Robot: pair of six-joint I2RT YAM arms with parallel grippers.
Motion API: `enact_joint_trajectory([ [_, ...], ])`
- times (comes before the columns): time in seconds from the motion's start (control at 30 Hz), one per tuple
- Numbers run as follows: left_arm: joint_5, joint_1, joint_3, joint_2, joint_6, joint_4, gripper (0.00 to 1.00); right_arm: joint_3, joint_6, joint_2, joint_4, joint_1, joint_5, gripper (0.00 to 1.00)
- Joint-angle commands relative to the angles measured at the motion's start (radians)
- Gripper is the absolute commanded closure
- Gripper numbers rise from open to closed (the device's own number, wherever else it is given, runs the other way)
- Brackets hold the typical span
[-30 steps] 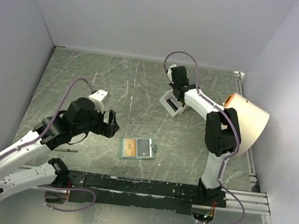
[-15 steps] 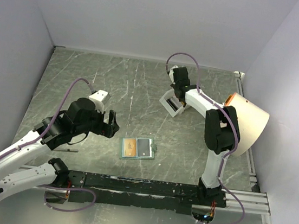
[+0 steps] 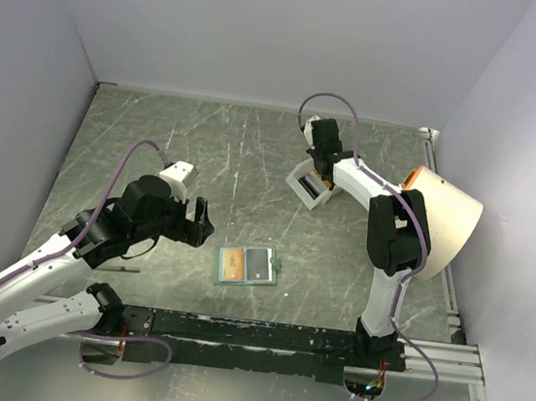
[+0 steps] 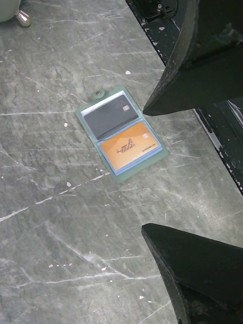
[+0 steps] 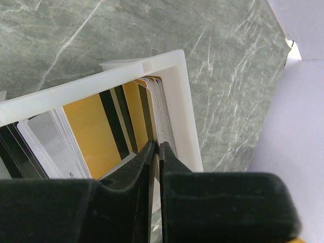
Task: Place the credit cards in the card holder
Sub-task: Pick up the credit card from the storage box.
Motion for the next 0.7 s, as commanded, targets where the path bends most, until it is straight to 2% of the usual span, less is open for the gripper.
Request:
enact_joint_trajectory([
  [0.0,-0.003,-0.004,-0.003,0.002,0.003,0.001,0.01,0.031,-0.016,0.013,0.016,-0.01,-0.002,0.95],
  [0.13,0.0,-0.003,-0.005,-0.001,0.003,0.004,0.01,0.035,-0.015,0.007,0.015,-0.012,-0.008,0.98],
  [0.27,-0.002,-0.003,-0.004,-0.001,0.003,0.004,0.01,0.059,0.007,0.005,-0.006,-0.012,-0.007,0.92],
  [0.3,-0.002,-0.003,-0.004,0.0,0.003,0.003,0.01,0.06,0.007,0.005,-0.007,-0.012,-0.015,0.92],
  [0.37,0.001,-0.004,-0.004,-0.001,0.003,0.003,0.01,0.058,0.008,0.008,-0.01,-0.013,-0.035,1.0],
  [0.53,-0.001,-0.003,-0.006,-0.007,0.002,0.004,0.01,0.04,0.019,0.013,-0.001,-0.015,-0.042,1.0],
  [0.6,0.0,-0.003,-0.006,-0.006,0.002,0.004,0.01,0.037,0.02,0.019,-0.001,-0.015,-0.032,0.96],
  [0.67,-0.002,-0.004,-0.005,-0.006,0.002,0.003,0.01,0.038,0.018,0.024,-0.004,-0.017,-0.023,1.0],
])
